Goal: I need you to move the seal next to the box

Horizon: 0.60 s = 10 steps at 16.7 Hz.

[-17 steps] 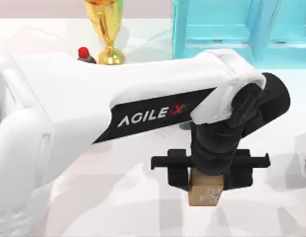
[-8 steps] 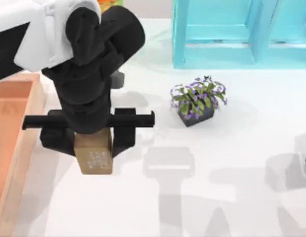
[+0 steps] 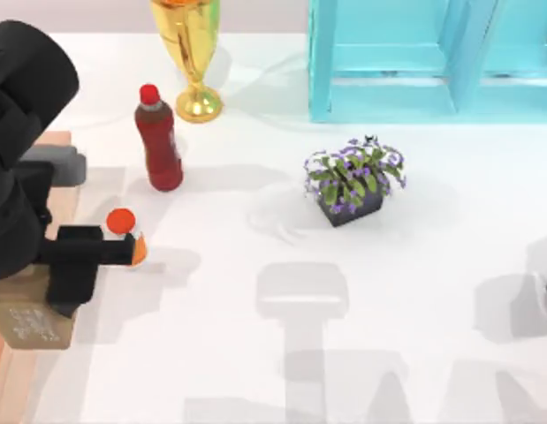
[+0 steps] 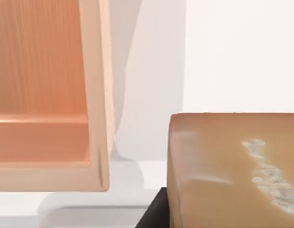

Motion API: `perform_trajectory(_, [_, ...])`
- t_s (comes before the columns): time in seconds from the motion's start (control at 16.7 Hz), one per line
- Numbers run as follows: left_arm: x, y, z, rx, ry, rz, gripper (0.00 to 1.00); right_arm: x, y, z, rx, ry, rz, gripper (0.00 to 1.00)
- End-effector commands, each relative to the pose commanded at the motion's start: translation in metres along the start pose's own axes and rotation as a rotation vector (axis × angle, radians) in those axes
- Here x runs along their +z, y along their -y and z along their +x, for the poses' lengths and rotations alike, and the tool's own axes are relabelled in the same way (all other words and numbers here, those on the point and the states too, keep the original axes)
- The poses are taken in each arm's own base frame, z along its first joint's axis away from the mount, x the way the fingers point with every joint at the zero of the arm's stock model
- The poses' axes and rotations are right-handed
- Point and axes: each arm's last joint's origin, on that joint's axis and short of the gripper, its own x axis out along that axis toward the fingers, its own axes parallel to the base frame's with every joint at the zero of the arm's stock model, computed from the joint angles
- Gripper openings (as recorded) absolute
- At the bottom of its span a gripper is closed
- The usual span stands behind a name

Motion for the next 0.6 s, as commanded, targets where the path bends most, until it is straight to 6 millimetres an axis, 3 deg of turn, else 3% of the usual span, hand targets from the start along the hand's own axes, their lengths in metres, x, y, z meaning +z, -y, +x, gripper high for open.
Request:
perform_trajectory(0.3, [0.001,0.001,0.001,0.001,0.0,0.005,0.0,0.0,0.0,0.0,0.0,0.0,0.0,1.0])
perform_trajectory(0.6, [0.002,0.001,0.033,-0.001,0.001,-0.002,0.0,0.0,0.0,0.0,0.0,0.0,0.0,1.0])
